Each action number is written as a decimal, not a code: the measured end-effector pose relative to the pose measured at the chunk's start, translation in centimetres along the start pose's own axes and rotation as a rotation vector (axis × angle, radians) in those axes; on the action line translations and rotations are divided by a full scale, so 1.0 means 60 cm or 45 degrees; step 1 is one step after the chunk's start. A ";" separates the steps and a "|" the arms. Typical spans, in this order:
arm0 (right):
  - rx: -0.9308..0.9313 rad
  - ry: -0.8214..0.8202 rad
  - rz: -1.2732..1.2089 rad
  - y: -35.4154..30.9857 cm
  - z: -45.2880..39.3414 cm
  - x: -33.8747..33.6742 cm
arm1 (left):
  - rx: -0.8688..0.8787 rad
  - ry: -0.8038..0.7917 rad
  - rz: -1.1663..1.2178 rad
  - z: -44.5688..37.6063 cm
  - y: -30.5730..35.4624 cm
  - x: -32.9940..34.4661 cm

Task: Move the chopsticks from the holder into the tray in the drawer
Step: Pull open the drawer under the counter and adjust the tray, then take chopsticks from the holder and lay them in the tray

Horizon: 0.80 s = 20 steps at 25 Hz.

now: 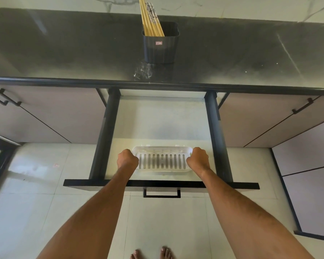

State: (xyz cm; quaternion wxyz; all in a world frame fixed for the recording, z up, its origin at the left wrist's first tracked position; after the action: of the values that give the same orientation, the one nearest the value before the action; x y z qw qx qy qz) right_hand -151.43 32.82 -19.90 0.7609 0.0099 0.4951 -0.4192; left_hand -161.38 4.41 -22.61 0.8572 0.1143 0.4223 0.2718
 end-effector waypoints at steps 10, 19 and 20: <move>-0.388 0.305 0.043 -0.134 0.016 -0.156 | 0.504 0.357 -0.127 0.077 0.207 -0.144; -0.593 0.576 -0.074 -0.371 -0.051 -0.345 | 0.753 0.443 0.123 -0.001 0.417 -0.333; -0.595 0.593 -0.099 -0.399 -0.067 -0.362 | 0.754 0.429 0.161 -0.019 0.438 -0.355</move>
State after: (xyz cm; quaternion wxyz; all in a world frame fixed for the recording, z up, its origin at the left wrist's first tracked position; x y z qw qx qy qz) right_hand -173.38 32.71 4.18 0.5924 -0.0881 0.7386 -0.3094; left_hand -182.52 14.12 1.95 0.6866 0.3376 0.6105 0.2049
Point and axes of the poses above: each hand's wrist, its own z-axis away from the middle knuckle, its own x-axis out of the palm, y = z × x, the point moved 8 cm from there along -z, towards the middle knuckle, and after that the axes turned 9 degrees about -y, right-handed, at the moved point
